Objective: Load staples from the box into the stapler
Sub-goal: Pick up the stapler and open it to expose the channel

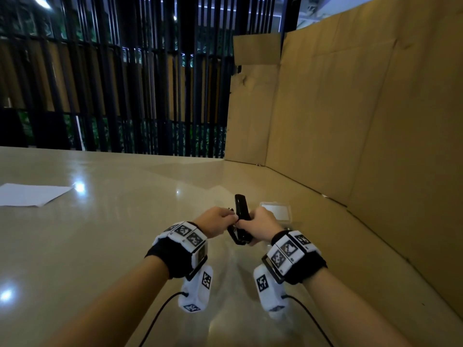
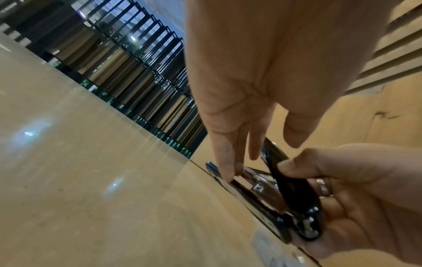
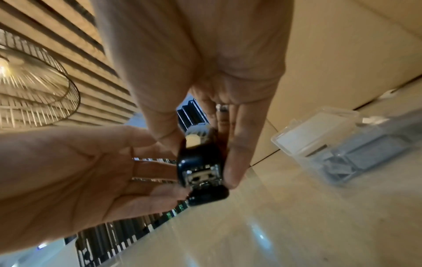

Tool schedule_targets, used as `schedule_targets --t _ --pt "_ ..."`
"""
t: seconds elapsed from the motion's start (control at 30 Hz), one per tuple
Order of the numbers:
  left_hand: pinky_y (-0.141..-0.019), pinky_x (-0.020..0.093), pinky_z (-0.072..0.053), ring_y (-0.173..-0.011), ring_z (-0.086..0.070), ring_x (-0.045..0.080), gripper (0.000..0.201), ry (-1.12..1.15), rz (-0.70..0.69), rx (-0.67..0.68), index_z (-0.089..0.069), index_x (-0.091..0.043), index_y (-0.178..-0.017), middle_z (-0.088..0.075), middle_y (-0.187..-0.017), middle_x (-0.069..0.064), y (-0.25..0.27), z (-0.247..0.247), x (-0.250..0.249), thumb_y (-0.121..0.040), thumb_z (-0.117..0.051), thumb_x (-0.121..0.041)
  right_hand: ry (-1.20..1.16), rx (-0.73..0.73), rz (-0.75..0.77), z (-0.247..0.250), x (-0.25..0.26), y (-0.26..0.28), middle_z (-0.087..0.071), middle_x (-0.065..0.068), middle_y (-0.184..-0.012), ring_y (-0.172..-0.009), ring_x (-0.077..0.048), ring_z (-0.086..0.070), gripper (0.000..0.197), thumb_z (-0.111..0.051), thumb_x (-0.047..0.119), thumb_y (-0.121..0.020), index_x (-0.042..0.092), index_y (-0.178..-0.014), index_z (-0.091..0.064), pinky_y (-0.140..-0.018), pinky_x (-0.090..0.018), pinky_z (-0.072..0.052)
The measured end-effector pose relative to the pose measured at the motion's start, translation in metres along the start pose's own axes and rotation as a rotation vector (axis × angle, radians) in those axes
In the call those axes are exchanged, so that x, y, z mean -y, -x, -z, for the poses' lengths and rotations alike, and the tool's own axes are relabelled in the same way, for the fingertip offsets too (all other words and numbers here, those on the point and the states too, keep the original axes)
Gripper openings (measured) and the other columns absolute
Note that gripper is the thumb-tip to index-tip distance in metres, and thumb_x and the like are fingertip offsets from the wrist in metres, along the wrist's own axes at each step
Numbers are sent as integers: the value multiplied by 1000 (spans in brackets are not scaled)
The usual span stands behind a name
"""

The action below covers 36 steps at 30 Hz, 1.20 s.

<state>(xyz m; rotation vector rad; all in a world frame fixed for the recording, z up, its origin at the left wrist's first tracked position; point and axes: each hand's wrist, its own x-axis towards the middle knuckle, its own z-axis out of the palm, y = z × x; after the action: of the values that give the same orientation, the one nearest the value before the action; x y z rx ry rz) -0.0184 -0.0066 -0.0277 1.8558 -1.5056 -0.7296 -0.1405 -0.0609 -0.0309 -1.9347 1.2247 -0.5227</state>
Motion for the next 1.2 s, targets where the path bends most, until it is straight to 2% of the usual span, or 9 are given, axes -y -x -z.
schedule_targets --t 0.2,0.43,0.53,0.6,0.7,0.83,0.93,1.03,1.2 --pt "-70 13 -40 -102 -51 11 33 235 -170 5 -56 -11 -128 -57 -111 0 38 2 -16 -98 -42 -17 -119 -145 174 10 2 31 -69 -12 -94 -77 -27 -68 34 -66 24 -81 3 -107 -60 -49 -25 -53" --pt "-91 46 -51 -102 -60 23 23 676 -213 -42 -54 -12 -114 -58 -117 10 61 2 -18 -92 -53 -8 -119 -211 423 0 18 74 -58 11 -74 -69 -9 -60 20 -66 20 -80 25 -98 -59 -57 -17 -48" --pt "-93 47 -49 -108 -57 28 23 725 -249 -143 -55 -22 -102 -56 -123 12 59 2 -18 -88 -57 -4 -143 -243 484 -8 28 77 -57 11 -74 -64 0 -56 29 -64 13 -82 17 -110 -61 -49 -8 -47" --pt "-89 43 -50 -105 -57 26 25 789 -249 -170 -53 -19 -105 -55 -122 10 60 2 -17 -88 -57 -1 -144 -267 511 -11 31 76 -58 5 -77 -65 -7 -58 32 -65 11 -82 15 -113 -61 -48 -5 -46" --pt "-88 42 -50 -103 -58 25 28 836 -265 -176 -53 -18 -105 -57 -113 5 66 -1 -11 -87 -56 3 -79 -288 529 -17 28 75 -64 -2 -91 -81 -17 -59 35 -66 15 -80 17 -115 -61 -64 -17 -49" --pt "-104 51 -43 -115 -53 31 35 763 -246 -228 -48 -8 -116 -54 -117 12 69 -6 -4 -84 -60 3 -74 -223 512 -24 21 76 -65 -11 -112 -100 -24 -60 42 -64 13 -81 19 -123 -57 -88 -36 -52" --pt "-99 47 -46 -108 -55 30 39 727 -240 -235 -44 -4 -118 -53 -116 16 70 -8 -3 -84 -61 4 -41 -167 517 -23 18 78 -64 -10 -109 -98 -21 -58 50 -63 12 -83 22 -131 -51 -82 -24 -46" --pt "-83 34 -49 -99 -53 24 33 729 -260 -252 -42 -7 -112 -54 -99 5 70 -6 -3 -85 -55 8 -82 -111 510 -16 19 82 -56 1 -81 -73 -12 -54 52 -60 10 -86 21 -135 -47 -65 -14 -45" --pt "-86 40 -49 -93 -58 21 30 742 -279 -234 -43 -11 -116 -58 -96 1 70 -2 -3 -89 -51 1 -322 -217 428 -8 22 83 -51 -8 -101 -85 -23 -57 51 -55 17 -90 23 -138 -38 -80 -40 -54"
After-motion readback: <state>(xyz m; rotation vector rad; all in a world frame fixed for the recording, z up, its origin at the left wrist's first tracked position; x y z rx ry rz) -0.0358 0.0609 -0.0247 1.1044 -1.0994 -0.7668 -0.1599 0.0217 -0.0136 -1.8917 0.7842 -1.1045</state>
